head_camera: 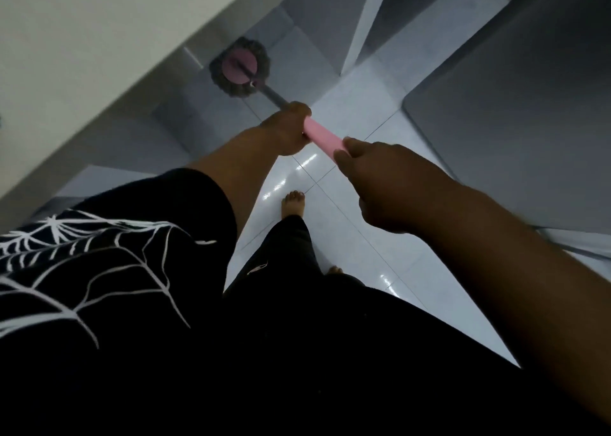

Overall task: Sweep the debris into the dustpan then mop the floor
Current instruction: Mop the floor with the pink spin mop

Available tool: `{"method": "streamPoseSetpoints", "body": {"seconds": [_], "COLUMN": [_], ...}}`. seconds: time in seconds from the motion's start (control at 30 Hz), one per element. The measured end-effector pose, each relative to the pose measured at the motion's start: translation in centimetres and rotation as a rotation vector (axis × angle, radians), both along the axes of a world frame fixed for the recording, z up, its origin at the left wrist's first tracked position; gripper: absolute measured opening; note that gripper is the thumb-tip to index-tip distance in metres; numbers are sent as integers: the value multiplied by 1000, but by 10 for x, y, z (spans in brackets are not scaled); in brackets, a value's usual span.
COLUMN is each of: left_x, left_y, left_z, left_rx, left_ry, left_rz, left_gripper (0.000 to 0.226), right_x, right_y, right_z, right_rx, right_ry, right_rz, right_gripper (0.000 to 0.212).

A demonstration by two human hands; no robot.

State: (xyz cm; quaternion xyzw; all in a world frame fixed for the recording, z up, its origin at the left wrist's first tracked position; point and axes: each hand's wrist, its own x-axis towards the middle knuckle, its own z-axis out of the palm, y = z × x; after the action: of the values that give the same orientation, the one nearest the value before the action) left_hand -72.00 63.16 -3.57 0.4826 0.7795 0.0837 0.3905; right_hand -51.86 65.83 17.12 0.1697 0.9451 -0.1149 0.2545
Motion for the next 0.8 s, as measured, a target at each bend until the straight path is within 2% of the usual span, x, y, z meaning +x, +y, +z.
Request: {"method": "streamPoseSetpoints", "body": {"seconds": [0.17,0.33,0.57,0.8], "left_x": [-64,-67,-7,110], "left_y": [32,35,18,-24], "left_z": [-17,-20,-19,4], "left_rx": [-82,-78,-84,-38], "left_ry": [90,78,57,36], "left_rz": [-19,-15,17,34], "left_gripper": [49,47,54,57], "right_x": [-57,-56,0,108], "right_y": [21,25,12,-13], "right_z": [-29,-34,-26,-4], "right_rx": [-16,-7,-20,-4], "right_ry": [41,58,8,-53], "right_rz": [-20,-1,25,88], "right_gripper": [51,59,57,54]}}
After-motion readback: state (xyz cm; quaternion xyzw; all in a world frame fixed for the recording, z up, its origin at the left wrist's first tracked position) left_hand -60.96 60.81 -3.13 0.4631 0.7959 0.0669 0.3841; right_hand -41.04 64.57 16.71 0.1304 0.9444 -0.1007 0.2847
